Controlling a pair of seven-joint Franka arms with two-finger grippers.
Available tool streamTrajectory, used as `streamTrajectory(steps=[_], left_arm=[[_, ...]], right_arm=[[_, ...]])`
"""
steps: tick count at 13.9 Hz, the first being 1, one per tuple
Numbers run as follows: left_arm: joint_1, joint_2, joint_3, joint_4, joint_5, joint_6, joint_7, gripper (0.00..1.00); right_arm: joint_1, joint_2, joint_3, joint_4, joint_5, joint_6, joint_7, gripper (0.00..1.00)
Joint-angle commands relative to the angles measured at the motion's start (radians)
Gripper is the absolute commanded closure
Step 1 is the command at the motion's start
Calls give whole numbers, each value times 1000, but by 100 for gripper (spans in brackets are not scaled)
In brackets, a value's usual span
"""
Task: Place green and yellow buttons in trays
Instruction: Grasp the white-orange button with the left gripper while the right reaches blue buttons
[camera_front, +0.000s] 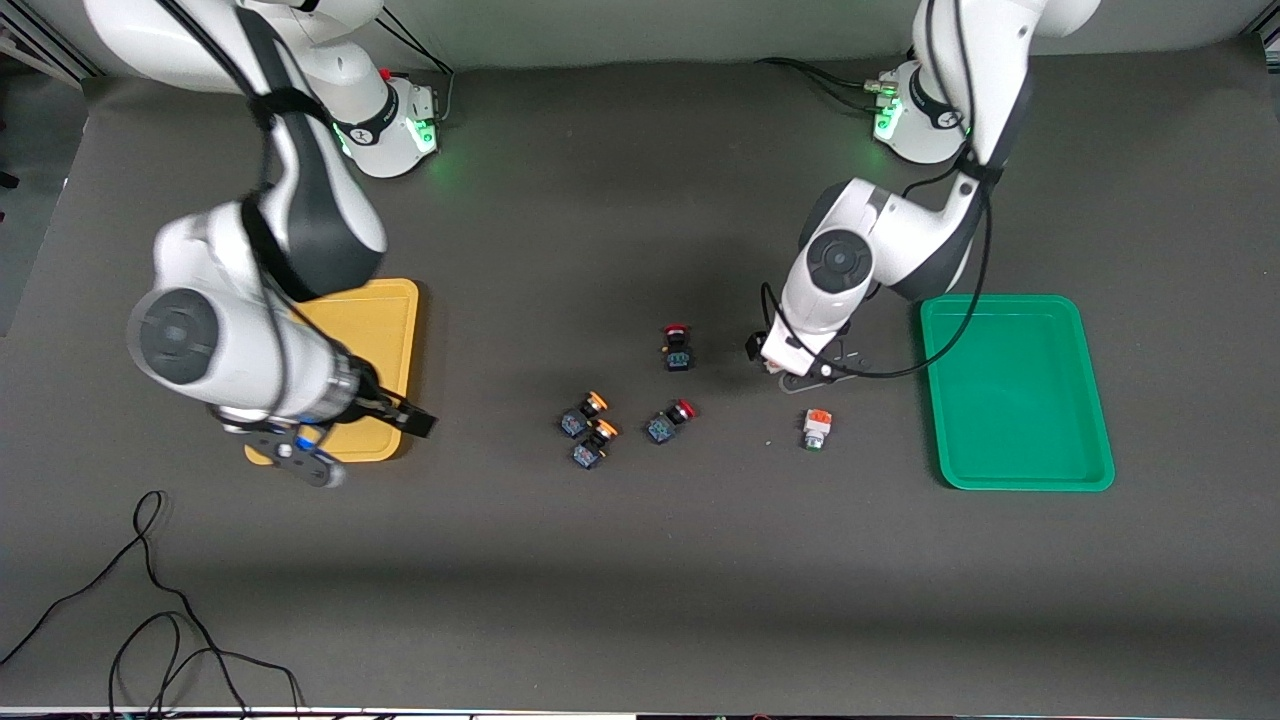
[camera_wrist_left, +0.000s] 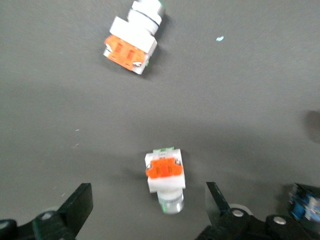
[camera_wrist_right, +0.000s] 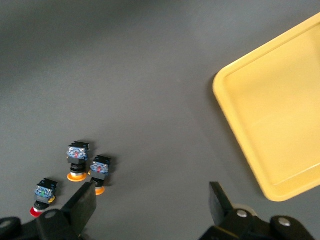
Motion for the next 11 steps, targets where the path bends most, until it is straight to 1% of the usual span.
streamTrajectory(steps=[1,3,4,7,8,10,11], left_arm=[[-23,52,13,7,-7,63,-22,0],[-21,52,13,7,-7,66,-22,2],[-21,55,13,7,-7,66,-21,9],[-18,53,13,7,-7,56,-22,44],[-18,50,13,9,-9,46,-24,52],[-19,47,11,9,-10,30,-36,57],[-19,47,11,9,-10,26,-40,62]], right_arm=[[45,79,-10,34,28,74,117,0],[74,123,-11,36,68,127,123,0],[87,143,-11,36,70,154,123,0],[125,202,-11,36,71,215,123,0],[131,223,-11,34,70,232,123,0],[148,262,-11,33,70,255,123,0],[153,277,-10,33,70,263,122,0]])
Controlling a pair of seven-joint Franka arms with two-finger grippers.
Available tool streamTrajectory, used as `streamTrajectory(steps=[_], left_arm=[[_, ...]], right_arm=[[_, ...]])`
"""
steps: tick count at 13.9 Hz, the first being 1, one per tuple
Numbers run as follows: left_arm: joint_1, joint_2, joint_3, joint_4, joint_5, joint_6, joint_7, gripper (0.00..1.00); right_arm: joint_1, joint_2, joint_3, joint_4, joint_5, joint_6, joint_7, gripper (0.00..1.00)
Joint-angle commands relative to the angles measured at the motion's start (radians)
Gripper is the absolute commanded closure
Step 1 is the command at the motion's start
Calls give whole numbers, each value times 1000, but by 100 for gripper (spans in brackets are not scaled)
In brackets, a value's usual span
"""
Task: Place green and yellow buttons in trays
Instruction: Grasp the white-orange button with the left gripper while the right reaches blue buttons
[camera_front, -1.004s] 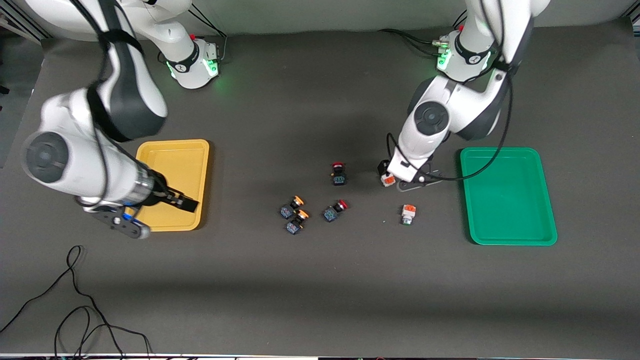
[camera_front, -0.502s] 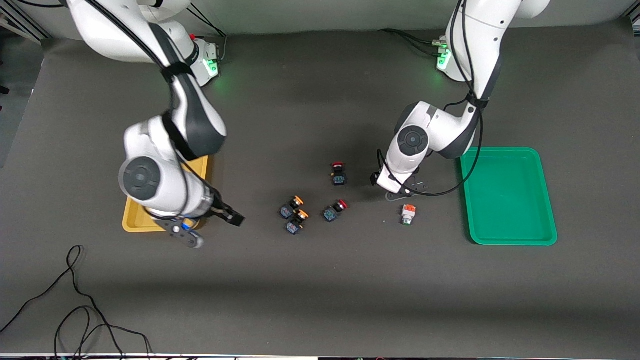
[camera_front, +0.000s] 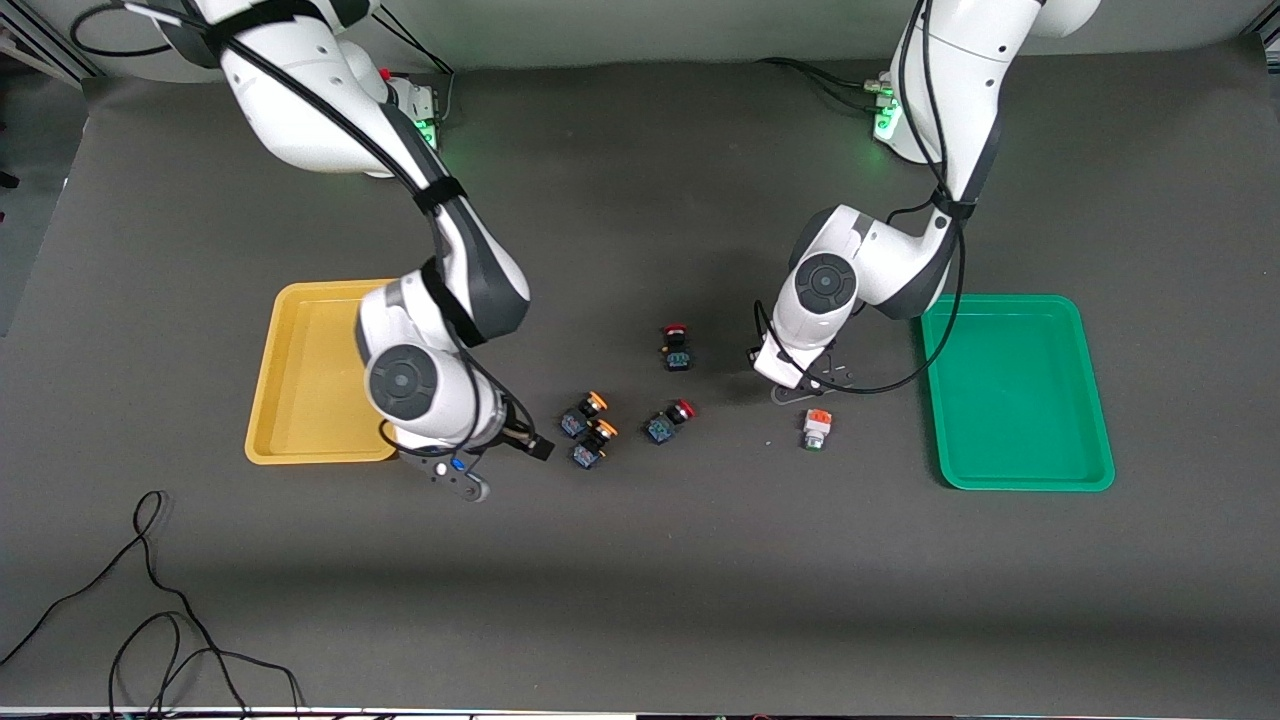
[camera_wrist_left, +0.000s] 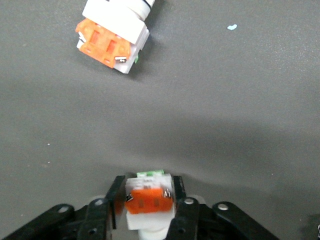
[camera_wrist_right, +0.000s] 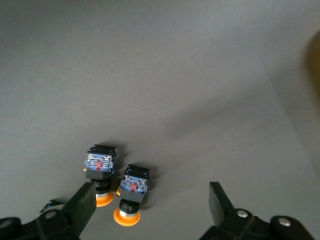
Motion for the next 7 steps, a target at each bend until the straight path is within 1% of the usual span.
streamTrajectory(steps=[1,2,4,5,7], left_arm=[[-16,-17,8,4,-11,-35,-32,68],[-16,-19,10,5,-28,-38,-32,71],[-12,-25,10,17,-34,-43,-30,71],[-7,-35,10,33,-34,-65,-30,71],[17,-63,10,121,-34,-215,-15,78]], right_arm=[[31,56,-11,29,18,23,16,0],[43,69,-11,27,18,38,16,0],[74,96,-11,26,18,63,17,0],[80,105,-11,26,19,72,19,0],[82,114,-12,23,24,92,19,0]])
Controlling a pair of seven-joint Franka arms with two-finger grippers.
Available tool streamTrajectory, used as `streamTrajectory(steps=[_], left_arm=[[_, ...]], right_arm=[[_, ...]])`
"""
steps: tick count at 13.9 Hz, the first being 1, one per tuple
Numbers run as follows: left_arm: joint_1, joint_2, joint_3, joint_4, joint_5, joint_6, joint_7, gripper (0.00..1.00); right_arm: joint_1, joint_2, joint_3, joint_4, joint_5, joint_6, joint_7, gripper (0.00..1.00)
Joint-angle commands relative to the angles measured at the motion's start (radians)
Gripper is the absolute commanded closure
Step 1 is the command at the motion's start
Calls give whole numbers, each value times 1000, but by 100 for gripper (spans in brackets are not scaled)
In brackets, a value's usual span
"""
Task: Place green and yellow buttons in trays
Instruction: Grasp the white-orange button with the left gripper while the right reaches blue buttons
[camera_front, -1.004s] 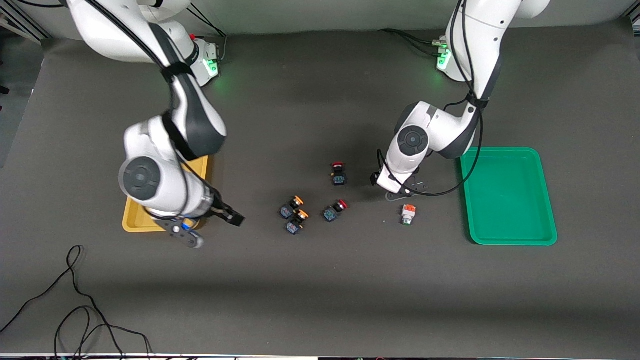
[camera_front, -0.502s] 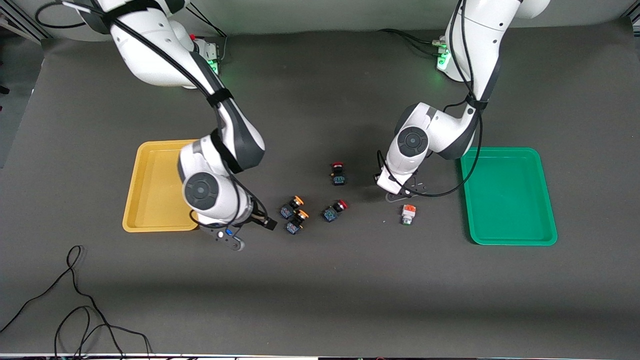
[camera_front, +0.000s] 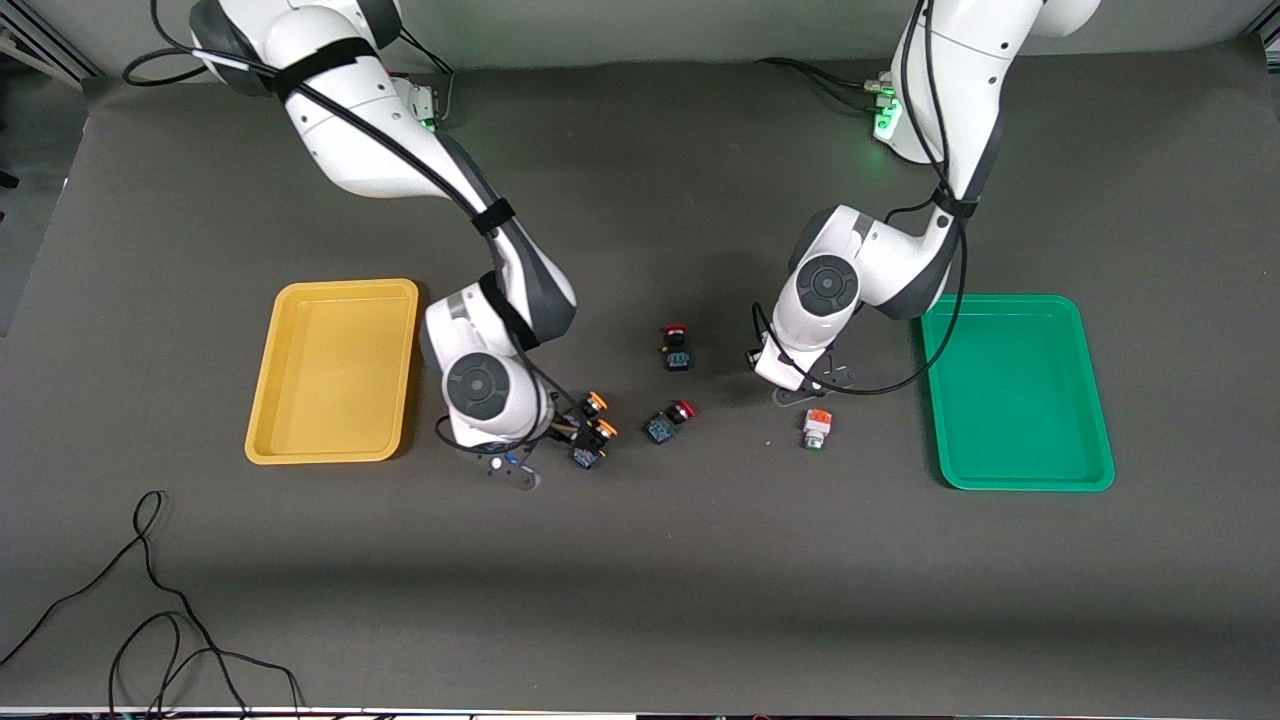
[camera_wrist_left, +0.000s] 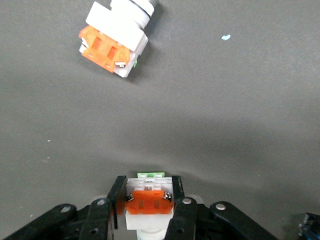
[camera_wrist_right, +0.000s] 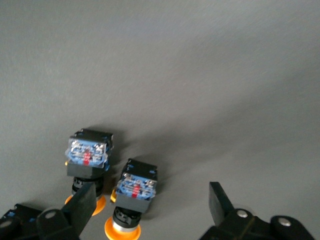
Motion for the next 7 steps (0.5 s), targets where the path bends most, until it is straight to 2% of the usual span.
streamTrajectory(steps=[1,4,7], left_arm=[[30,-68,6,130,-10,-226,14,79],[96,-120,5,267,-32,-422,118,78],[179,-190,13,304,-54,-527,262,79]], right_arm=[[17,29,-13,22,30,29,16,0],[31,55,-13,22,30,65,46,0],[32,64,-13,19,30,69,48,0]])
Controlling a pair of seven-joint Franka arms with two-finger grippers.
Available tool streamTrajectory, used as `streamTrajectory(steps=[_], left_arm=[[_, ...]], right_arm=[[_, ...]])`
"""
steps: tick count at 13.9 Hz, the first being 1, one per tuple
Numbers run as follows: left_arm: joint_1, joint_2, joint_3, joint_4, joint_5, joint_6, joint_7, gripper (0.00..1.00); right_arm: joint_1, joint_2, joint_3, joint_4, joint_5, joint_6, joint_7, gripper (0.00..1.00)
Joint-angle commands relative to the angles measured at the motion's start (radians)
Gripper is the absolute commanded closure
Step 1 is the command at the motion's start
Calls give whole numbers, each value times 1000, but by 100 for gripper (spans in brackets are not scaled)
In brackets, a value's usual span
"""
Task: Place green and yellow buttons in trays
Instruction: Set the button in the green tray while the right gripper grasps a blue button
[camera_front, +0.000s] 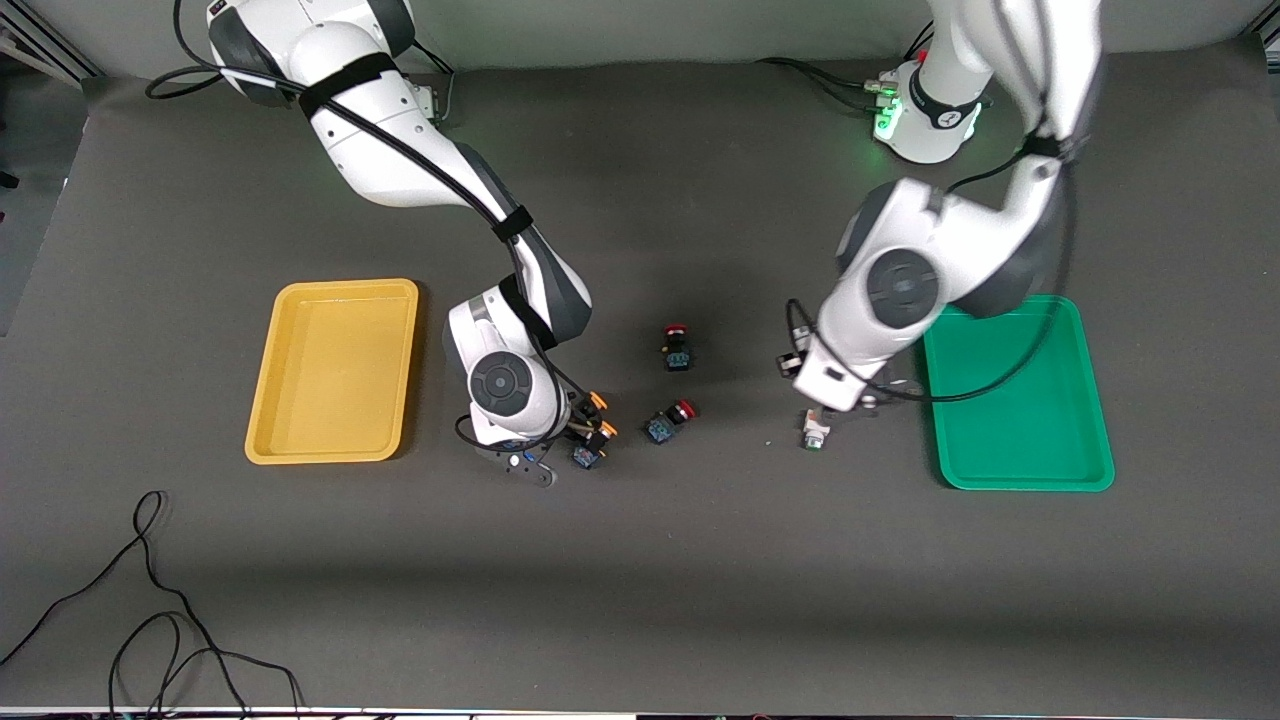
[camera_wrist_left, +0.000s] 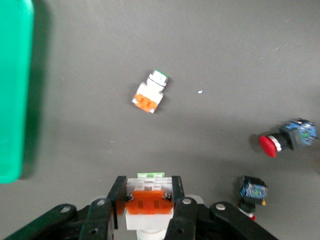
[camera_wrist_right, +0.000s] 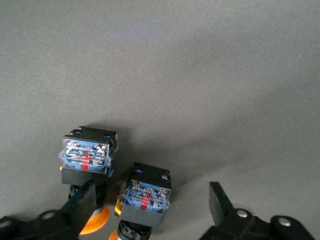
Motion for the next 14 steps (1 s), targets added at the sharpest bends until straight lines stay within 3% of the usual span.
streamTrajectory(steps=[1,4,7,14], left_arm=[[104,-68,1,9,-29,-95,166,79],[279,-97,5,3,-23,-186,402,79],[422,-87,5,-49,13,-128,599,79],[433,24,5,-370,82,411,619,78]], right_arm=[[16,19,-11,17,20,6,23,0],[27,9,-13,-4,20,2,24,0],[24,-22,-15,-6,20,-53,44,0],[28,-33,-15,-16,20,-80,58,1]])
